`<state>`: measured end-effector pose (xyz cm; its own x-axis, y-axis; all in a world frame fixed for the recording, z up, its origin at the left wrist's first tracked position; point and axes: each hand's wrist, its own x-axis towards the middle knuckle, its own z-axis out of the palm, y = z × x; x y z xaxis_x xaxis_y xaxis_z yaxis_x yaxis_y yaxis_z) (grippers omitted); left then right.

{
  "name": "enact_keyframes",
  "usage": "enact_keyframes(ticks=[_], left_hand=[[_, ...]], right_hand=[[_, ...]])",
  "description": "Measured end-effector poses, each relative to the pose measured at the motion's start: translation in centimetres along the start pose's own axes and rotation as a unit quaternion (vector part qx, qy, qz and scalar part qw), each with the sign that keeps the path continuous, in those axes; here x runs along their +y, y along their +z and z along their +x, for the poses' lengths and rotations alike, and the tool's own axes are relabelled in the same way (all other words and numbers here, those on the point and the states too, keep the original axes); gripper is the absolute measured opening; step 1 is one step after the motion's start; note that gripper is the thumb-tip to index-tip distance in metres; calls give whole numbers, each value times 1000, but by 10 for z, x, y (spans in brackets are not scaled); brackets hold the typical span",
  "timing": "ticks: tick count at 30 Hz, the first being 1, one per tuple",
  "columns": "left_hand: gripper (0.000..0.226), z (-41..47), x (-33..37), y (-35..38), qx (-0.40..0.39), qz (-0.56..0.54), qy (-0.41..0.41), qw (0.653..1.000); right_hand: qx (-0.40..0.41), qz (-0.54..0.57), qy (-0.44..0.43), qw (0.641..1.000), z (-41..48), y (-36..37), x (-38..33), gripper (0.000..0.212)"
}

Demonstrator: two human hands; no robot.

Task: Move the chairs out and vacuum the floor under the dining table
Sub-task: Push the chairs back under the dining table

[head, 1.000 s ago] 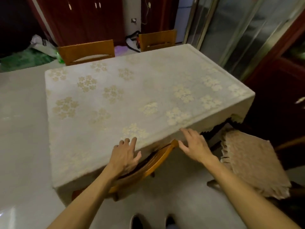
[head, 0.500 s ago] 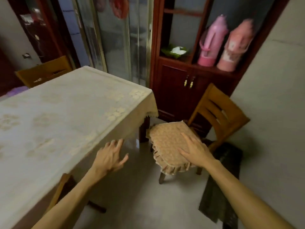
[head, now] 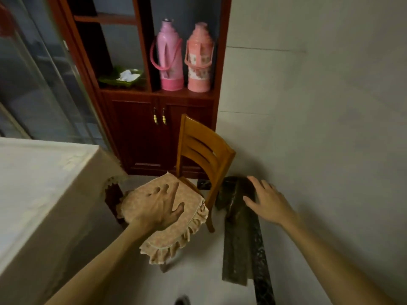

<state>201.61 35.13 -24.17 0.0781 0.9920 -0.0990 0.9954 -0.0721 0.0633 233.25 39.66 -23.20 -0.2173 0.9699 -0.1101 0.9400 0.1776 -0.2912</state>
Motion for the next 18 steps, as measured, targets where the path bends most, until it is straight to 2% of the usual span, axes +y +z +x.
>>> enact_keyframes(ticks=[2,5,10,18], left_hand=[[76,34,12,0,-5,0,25,1000],[75,91,26,-4,-32,2,49,998],[67,178,37,-8,-26,-62,73,995],[72,272,34,-9,-31,-54,88,994]], right_hand=[[0,-6,11,1000,12,-5,17,70],[4,-22,34,999,40,-17,39,71],[18,-22,69,997,95,-40,67,73],[35,-12,91,995,170,-63,91,71]])
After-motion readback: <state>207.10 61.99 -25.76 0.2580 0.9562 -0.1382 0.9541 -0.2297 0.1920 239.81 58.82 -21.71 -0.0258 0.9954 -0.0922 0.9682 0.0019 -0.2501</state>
